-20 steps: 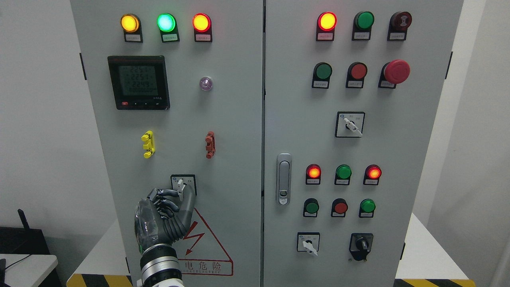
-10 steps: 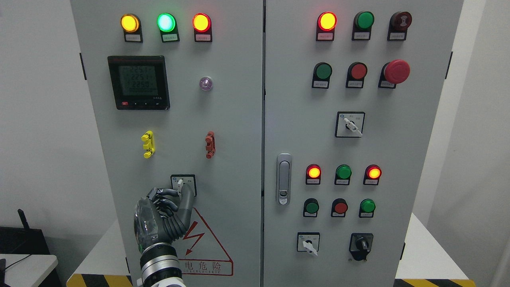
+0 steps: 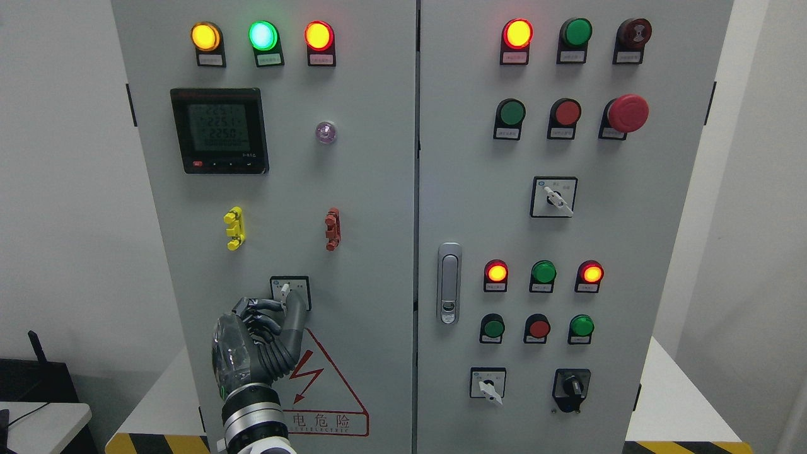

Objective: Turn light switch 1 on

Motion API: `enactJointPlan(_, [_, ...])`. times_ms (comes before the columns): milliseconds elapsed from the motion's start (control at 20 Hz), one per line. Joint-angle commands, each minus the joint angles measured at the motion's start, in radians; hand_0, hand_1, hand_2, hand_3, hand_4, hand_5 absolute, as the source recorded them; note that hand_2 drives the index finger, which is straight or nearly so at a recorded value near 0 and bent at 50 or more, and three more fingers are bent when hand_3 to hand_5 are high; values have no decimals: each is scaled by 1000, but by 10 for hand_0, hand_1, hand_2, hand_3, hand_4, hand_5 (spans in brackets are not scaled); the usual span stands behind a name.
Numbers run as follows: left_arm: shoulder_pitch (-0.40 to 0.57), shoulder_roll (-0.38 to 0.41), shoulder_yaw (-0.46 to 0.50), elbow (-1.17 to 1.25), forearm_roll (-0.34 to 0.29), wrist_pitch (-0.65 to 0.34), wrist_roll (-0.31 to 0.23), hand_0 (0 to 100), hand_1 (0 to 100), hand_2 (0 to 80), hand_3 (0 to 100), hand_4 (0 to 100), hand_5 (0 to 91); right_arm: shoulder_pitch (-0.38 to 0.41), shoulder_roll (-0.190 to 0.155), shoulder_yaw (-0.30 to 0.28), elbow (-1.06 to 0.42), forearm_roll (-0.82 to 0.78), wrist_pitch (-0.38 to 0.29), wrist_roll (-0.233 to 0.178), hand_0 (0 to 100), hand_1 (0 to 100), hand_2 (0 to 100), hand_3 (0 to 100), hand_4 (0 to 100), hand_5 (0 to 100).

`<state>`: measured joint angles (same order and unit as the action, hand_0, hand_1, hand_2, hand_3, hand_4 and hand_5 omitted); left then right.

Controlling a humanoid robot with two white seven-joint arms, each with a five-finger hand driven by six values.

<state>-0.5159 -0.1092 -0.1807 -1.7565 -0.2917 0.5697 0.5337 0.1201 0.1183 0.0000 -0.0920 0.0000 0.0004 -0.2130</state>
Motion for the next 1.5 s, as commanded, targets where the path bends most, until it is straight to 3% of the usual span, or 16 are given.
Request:
enactJointPlan(0, [-1,0,0,2,0,1,0,366,496,573,897,892,799,1,1,23,0,5,0,0,120,389,0,0,0,0])
enactJointPlan(1100, [-1,0,-16,11,13,-1,0,551,435,580,899,894,806,1,0,23,0,5,0,0,120,389,0,0,0,0])
enactJointPlan(1450, [-1,0,-20,11,14,-4,-3,645,292,578,905,898,806,1,1,23,0,5,0,0,120,389,0,0,0,0])
